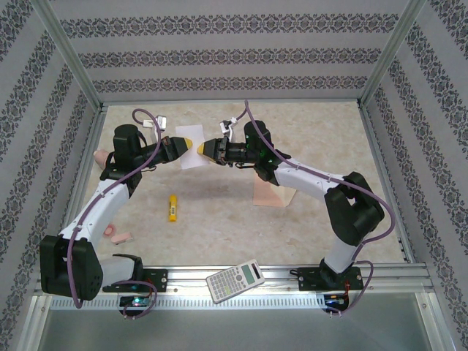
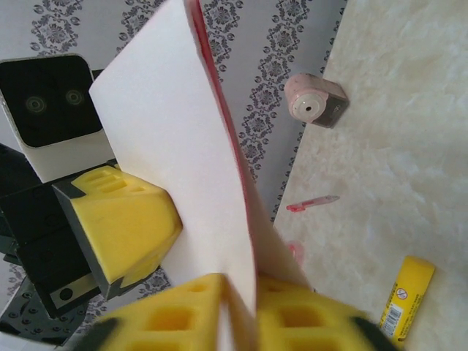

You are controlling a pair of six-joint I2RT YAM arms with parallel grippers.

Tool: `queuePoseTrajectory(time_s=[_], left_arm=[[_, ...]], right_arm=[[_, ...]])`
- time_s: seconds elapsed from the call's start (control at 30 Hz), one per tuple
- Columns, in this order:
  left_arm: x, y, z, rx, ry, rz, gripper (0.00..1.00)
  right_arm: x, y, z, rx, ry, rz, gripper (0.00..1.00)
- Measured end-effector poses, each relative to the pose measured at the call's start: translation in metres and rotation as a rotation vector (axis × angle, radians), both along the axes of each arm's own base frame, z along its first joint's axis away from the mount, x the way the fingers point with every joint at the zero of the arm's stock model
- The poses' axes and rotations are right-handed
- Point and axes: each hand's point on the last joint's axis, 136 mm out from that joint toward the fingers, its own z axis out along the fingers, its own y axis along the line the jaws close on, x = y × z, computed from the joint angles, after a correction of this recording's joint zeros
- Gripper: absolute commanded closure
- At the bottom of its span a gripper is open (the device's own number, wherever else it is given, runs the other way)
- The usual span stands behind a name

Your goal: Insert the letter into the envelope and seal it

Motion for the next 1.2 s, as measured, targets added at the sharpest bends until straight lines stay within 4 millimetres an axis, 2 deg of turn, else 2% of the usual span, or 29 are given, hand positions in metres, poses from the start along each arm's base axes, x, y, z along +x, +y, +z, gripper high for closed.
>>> queuePoseTrajectory(time_s=[0.13,0.2,0.33,0.47,0.6,0.83,1.0,1.1,1.2], left_arm=[[-0.001,-0.001,0.001,-0.001,-0.002,-0.006,0.95],[-0.002,-0.001,0.001,-0.003,-0.002,-0.010,0.95],[-0.005,-0.005,0.006,-0.015,-0.019,-0.042,0.95],[-0.011,-0.009,0.011,-0.029,-0.038,-0.086,0.95],[-0.015,-0.014,0.017,-0.042,-0.060,-0.124,0.95],[-0.018,-0.019,0.027,-0.061,-0.086,-0.150,0.95],[-0.017,-0.019,0.030,-0.063,-0.098,-0.149,0.95],[-0.015,-0.019,0.030,-0.063,-0.098,-0.149,0.95],[-0.013,-0.019,0.026,-0.063,-0.091,-0.148,0.95]], right_arm=[[0.000,-0.013,-0.008,-0.026,-0.014,-0.003,0.21],[0.002,-0.025,-0.008,-0.042,-0.032,-0.013,0.12],[0.011,-0.054,0.007,-0.049,-0.110,-0.037,0.10],[0.016,-0.070,0.020,-0.019,-0.174,-0.014,0.10],[0.008,-0.065,0.021,0.015,-0.206,0.067,0.11],[-0.005,-0.037,0.013,0.057,-0.217,0.201,0.16],[-0.017,-0.026,0.025,0.116,-0.239,0.259,0.23],[-0.021,-0.024,0.033,0.152,-0.256,0.283,0.33],[-0.023,-0.023,0.038,0.177,-0.268,0.297,0.53]])
